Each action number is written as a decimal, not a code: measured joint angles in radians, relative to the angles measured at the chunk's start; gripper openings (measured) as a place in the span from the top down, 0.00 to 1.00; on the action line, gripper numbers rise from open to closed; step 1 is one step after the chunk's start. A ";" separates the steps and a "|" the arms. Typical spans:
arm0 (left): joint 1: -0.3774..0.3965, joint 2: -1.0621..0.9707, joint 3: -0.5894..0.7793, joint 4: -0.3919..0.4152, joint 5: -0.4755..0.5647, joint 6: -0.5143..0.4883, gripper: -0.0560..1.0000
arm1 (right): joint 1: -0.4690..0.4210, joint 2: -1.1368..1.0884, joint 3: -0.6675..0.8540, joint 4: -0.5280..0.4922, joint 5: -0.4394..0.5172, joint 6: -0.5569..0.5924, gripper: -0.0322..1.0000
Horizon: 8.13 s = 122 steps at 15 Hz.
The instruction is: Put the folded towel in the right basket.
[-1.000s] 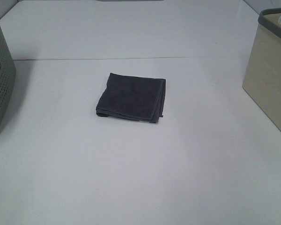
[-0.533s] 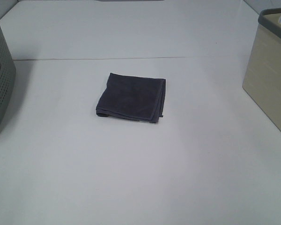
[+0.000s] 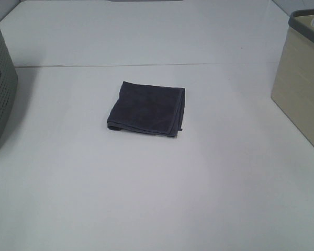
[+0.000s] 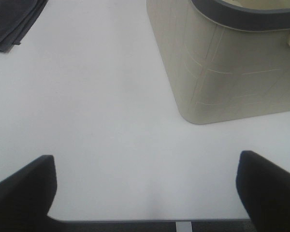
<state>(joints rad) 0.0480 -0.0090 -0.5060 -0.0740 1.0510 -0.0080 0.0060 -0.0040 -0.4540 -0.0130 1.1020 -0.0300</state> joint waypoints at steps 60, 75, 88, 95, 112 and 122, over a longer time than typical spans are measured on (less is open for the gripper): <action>0.000 0.000 0.000 0.004 0.000 0.000 0.01 | 0.365 2.603 -1.524 0.871 -0.416 -0.231 0.92; 0.000 0.000 0.000 0.011 0.000 0.000 0.01 | -0.267 1.843 -1.723 0.412 0.106 -0.188 0.92; 0.000 0.000 0.000 0.018 0.000 0.000 0.01 | -0.438 1.865 -1.722 0.158 0.119 -0.188 0.06; 0.000 0.000 0.000 0.018 0.000 0.000 0.01 | -0.270 1.861 -1.714 0.239 0.119 -0.210 0.03; 0.000 0.000 0.000 0.018 0.000 0.000 0.01 | -0.206 0.433 -0.111 0.123 -0.032 -0.232 0.03; 0.000 0.000 0.000 0.018 0.000 0.000 0.01 | -0.103 0.062 -0.006 0.106 0.000 -0.134 0.03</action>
<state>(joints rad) 0.0480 -0.0090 -0.5060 -0.0560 1.0510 -0.0080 -0.0970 0.0580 -0.4600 0.0930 1.1020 -0.1640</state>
